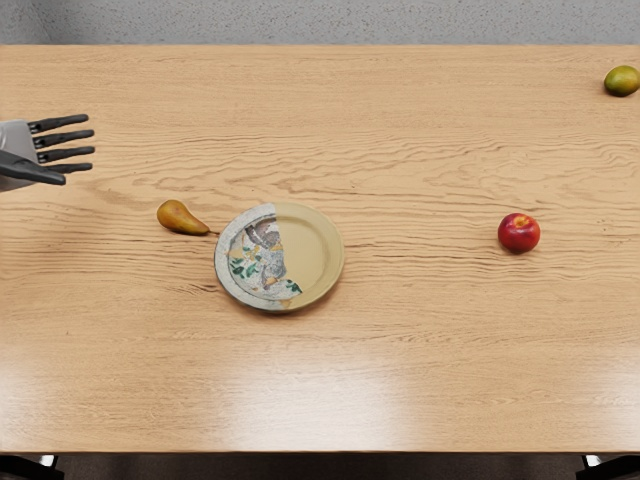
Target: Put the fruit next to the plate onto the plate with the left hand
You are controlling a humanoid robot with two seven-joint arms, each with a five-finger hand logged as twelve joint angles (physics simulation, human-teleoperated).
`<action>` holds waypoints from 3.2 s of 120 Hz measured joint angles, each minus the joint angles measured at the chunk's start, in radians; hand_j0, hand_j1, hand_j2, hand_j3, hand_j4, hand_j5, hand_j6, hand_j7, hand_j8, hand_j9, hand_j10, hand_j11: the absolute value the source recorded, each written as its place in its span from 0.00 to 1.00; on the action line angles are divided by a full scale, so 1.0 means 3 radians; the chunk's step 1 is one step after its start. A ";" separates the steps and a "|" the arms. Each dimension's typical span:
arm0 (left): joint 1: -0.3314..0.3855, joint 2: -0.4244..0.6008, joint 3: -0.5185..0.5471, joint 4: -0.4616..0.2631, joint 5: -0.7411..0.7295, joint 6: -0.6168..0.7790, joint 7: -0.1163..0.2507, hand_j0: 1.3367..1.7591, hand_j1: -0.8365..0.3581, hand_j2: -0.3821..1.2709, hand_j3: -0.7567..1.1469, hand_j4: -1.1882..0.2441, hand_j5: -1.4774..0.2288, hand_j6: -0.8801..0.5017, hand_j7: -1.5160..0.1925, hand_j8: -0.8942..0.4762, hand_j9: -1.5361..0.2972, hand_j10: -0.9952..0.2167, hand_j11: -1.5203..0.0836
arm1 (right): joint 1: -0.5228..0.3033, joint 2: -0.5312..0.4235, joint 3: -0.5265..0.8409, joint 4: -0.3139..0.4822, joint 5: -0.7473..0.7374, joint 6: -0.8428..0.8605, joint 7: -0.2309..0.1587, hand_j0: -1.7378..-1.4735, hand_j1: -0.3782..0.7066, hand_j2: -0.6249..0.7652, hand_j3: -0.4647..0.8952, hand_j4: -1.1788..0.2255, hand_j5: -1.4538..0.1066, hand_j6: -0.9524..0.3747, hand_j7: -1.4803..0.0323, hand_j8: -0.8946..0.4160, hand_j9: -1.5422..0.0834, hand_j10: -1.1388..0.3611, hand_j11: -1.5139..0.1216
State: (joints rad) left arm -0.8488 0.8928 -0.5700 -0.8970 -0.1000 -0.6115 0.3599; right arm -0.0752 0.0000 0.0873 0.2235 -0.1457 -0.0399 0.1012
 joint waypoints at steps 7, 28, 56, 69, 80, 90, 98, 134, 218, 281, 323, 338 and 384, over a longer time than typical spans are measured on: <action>0.0000 0.0000 0.0000 0.0003 -0.0001 0.0000 0.0000 0.76 0.99 0.23 0.40 0.83 0.86 0.63 0.88 0.65 0.83 0.82 0.94 | 0.0000 0.0000 -0.0001 0.0001 0.0000 0.0000 0.0000 0.30 0.04 0.45 0.34 0.83 0.92 0.71 0.97 0.67 0.94 0.75 0.91; -0.0070 -0.0005 0.0064 0.0000 0.0129 0.0000 0.0143 0.76 0.99 0.23 0.40 0.83 0.86 0.63 0.88 0.65 0.83 0.82 0.94 | 0.0000 0.0000 0.0000 0.0001 0.0002 0.0000 0.0000 0.30 0.04 0.45 0.34 0.83 0.92 0.71 0.97 0.67 0.94 0.75 0.91; -0.0639 -0.0497 0.0103 -0.0018 0.1201 -0.0001 0.0713 0.76 0.99 0.23 0.40 0.83 0.86 0.63 0.88 0.65 0.83 0.82 0.94 | 0.0000 0.0000 0.0000 0.0001 0.0000 0.0000 0.0000 0.30 0.04 0.45 0.34 0.83 0.92 0.71 0.97 0.67 0.94 0.75 0.91; -0.0799 -0.0639 0.0105 -0.0082 0.1926 0.0001 0.0793 0.76 0.99 0.23 0.40 0.82 0.86 0.63 0.88 0.65 0.83 0.81 0.94 | 0.0000 0.0000 0.0000 0.0001 0.0000 0.0000 0.0000 0.30 0.04 0.45 0.34 0.83 0.92 0.71 0.97 0.67 0.94 0.75 0.91; -0.0839 -0.0639 0.0107 -0.0332 0.2448 0.0001 0.0818 0.76 0.98 0.23 0.40 0.82 0.86 0.63 0.88 0.65 0.83 0.81 0.94 | 0.0000 0.0000 0.0000 0.0001 0.0001 0.0000 0.0000 0.30 0.04 0.45 0.34 0.83 0.92 0.71 0.97 0.67 0.94 0.75 0.91; -0.0824 -0.0644 0.0135 -0.0632 0.2845 0.0003 0.0828 0.76 0.98 0.23 0.40 0.82 0.86 0.63 0.88 0.65 0.83 0.81 0.94 | 0.0000 0.0000 -0.0001 0.0002 0.0000 0.0000 0.0000 0.30 0.04 0.45 0.34 0.83 0.92 0.71 0.97 0.67 0.94 0.75 0.91; -0.0821 -0.0681 0.0257 -0.0916 0.3159 0.0218 0.0832 0.76 0.98 0.23 0.40 0.82 0.86 0.63 0.88 0.64 0.83 0.81 0.94 | 0.0000 0.0000 0.0000 0.0002 0.0000 0.0000 0.0000 0.30 0.04 0.45 0.34 0.83 0.92 0.71 0.97 0.67 0.94 0.75 0.91; -0.0794 -0.1257 0.0811 -0.1316 0.4283 0.1698 0.0836 0.76 0.99 0.23 0.40 0.82 0.86 0.63 0.88 0.64 0.83 0.81 0.94 | 0.0000 0.0000 -0.0001 0.0001 0.0000 0.0000 0.0000 0.30 0.04 0.45 0.34 0.83 0.92 0.71 0.97 0.67 0.94 0.75 0.91; -0.0658 -0.1498 0.1255 -0.0824 0.4538 0.2434 0.0836 0.76 0.89 0.25 0.40 0.75 0.79 0.56 0.81 0.57 0.76 0.73 0.86 | 0.0000 0.0000 -0.0001 0.0002 0.0001 0.0000 0.0000 0.30 0.04 0.45 0.34 0.83 0.92 0.71 0.97 0.67 0.94 0.75 0.91; -0.0658 -0.1539 0.1392 -0.0819 0.4535 0.2437 0.0836 0.76 0.69 0.27 0.40 0.62 0.64 0.42 0.66 0.43 0.62 0.57 0.70 | 0.0000 0.0000 0.0000 0.0002 0.0000 0.0000 0.0000 0.30 0.04 0.45 0.34 0.83 0.92 0.71 0.97 0.67 0.94 0.75 0.91; -0.0658 -0.1538 0.1404 -0.0823 0.4513 0.2413 0.0836 0.76 0.59 0.28 0.40 0.55 0.56 0.34 0.58 0.36 0.55 0.49 0.62 | 0.0000 0.0000 0.0000 0.0001 0.0000 0.0000 0.0000 0.30 0.04 0.45 0.34 0.83 0.92 0.71 0.97 0.67 0.94 0.75 0.91; -0.0656 -0.1539 0.1404 -0.0824 0.4506 0.2408 0.0837 0.76 0.56 0.29 0.40 0.53 0.54 0.32 0.56 0.34 0.53 0.46 0.60 | 0.0000 0.0000 0.0000 0.0001 0.0001 0.0000 0.0000 0.30 0.04 0.45 0.34 0.83 0.92 0.71 0.97 0.67 0.94 0.75 0.91; -0.0653 -0.1539 0.1404 -0.0825 0.4497 0.2397 0.0837 0.76 0.50 0.31 0.40 0.47 0.48 0.27 0.50 0.28 0.48 0.40 0.53 | 0.0000 0.0000 0.0000 0.0001 0.0000 0.0000 0.0000 0.30 0.04 0.45 0.34 0.83 0.92 0.71 0.97 0.67 0.94 0.75 0.91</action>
State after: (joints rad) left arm -1.0446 0.4310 -0.1488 -1.1443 1.2492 0.1075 0.6111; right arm -0.0751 0.0000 0.0874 0.2238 -0.1456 -0.0399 0.1012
